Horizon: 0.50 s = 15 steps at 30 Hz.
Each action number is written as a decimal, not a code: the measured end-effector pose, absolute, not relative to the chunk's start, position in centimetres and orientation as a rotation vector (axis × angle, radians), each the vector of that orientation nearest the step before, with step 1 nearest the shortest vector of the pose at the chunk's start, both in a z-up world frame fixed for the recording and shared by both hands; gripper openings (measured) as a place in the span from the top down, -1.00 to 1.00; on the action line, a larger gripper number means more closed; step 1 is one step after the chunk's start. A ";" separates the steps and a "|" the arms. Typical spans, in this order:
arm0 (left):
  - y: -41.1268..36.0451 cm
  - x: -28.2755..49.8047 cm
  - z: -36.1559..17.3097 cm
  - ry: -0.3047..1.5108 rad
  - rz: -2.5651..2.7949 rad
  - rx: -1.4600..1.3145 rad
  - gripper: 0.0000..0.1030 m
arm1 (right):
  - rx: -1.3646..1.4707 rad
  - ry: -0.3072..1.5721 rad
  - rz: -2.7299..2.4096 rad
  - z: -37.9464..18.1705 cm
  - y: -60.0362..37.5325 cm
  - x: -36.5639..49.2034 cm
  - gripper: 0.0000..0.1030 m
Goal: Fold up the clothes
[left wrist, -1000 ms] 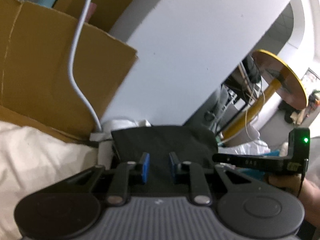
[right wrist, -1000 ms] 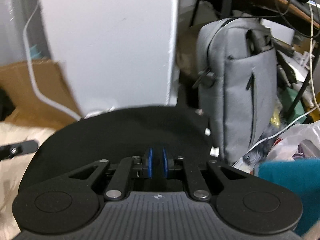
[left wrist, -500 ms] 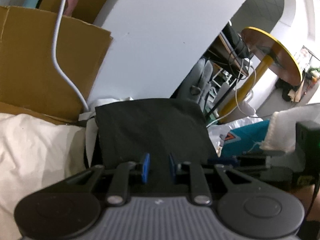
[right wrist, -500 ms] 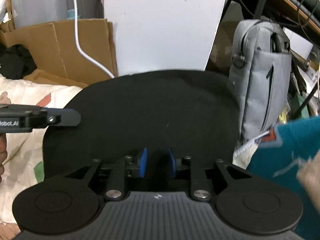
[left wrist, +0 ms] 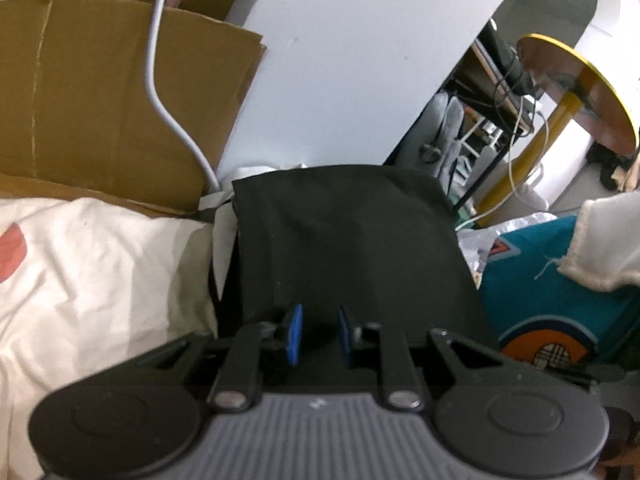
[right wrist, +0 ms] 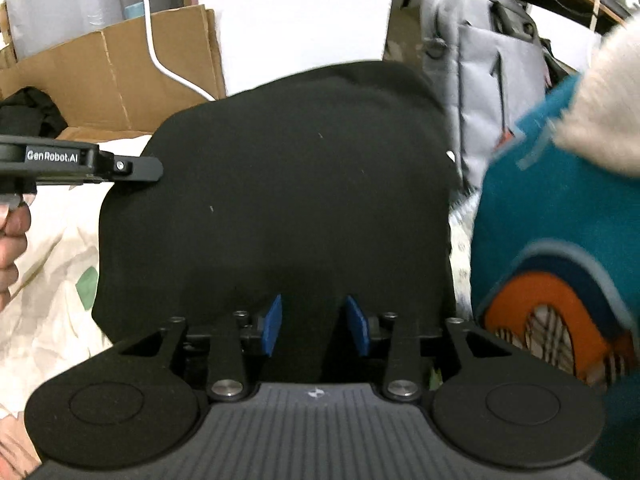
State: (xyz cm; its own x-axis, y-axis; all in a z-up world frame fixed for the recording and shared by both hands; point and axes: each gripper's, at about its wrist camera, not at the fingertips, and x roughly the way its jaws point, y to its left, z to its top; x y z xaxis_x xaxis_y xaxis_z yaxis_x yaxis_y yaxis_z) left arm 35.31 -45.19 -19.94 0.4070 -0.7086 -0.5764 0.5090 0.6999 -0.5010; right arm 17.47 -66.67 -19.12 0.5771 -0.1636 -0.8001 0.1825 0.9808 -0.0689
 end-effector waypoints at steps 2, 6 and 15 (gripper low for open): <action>-45.1 35.4 -19.6 0.871 -0.761 -0.274 0.59 | 0.028 0.938 -0.216 -19.2 -66.9 16.7 0.20; -45.3 35.4 -18.4 0.902 -0.723 -0.247 0.53 | 0.067 0.956 -0.236 -19.0 -67.0 15.5 0.19; -42.1 34.0 -13.6 0.921 -0.680 -0.212 0.26 | 0.106 0.986 -0.215 -14.8 -65.4 14.9 -0.34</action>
State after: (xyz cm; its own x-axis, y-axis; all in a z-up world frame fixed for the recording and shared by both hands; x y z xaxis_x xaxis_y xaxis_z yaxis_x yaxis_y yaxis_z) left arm 34.01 -42.09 -13.58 0.4155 -0.6237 -0.6620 0.4493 0.7736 -0.4468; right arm 14.86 -65.44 -14.85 0.5332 -0.1323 -0.8356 0.2281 0.9736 -0.0087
